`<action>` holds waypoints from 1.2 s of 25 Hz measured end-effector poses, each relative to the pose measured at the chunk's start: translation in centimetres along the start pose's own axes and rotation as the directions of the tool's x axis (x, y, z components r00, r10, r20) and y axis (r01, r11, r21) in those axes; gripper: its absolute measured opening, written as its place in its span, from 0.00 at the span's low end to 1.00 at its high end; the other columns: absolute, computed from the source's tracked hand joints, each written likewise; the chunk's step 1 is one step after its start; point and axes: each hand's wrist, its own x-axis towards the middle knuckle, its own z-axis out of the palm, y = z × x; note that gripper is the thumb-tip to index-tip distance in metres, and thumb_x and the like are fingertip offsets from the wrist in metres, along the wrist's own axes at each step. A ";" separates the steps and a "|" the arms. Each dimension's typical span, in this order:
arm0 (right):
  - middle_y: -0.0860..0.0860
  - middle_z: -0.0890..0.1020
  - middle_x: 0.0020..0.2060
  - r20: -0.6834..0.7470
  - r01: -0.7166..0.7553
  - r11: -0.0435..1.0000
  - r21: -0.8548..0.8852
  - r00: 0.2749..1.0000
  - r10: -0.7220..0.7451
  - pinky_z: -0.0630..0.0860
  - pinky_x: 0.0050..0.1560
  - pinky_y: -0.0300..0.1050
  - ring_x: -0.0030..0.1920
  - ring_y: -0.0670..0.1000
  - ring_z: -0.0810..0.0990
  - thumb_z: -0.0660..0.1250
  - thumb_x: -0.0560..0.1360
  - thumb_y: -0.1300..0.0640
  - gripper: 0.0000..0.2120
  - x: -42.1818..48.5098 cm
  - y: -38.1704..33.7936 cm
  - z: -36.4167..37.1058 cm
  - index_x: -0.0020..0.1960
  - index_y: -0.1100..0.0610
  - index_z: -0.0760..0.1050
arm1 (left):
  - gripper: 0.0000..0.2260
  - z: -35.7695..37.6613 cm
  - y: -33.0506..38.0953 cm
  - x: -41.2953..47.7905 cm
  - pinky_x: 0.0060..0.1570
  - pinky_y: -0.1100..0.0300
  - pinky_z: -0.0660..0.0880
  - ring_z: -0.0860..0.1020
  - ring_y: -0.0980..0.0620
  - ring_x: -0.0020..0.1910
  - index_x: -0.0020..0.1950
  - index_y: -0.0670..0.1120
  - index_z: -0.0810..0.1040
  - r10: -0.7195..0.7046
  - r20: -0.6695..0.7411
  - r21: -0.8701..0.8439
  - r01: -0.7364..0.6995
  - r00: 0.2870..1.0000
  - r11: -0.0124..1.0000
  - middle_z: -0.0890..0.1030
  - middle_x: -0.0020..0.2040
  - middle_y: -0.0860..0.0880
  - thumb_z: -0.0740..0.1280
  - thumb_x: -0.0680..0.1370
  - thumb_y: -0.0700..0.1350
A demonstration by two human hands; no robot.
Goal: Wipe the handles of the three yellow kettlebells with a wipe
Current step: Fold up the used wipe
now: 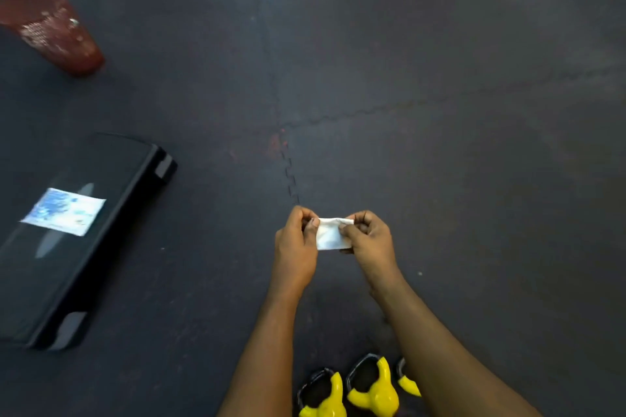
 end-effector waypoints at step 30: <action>0.54 0.82 0.36 0.324 0.309 0.949 -0.068 0.906 -0.272 0.77 0.33 0.45 0.38 0.51 0.80 0.67 0.74 0.62 0.03 -9.3 -51.2 24.0 0.44 0.62 0.75 | 0.05 -44.9 34.4 13.8 0.35 0.55 0.72 0.75 0.54 0.34 0.44 0.49 0.72 0.152 -0.153 0.072 -0.142 0.977 0.987 0.77 0.35 0.50 0.62 0.79 0.44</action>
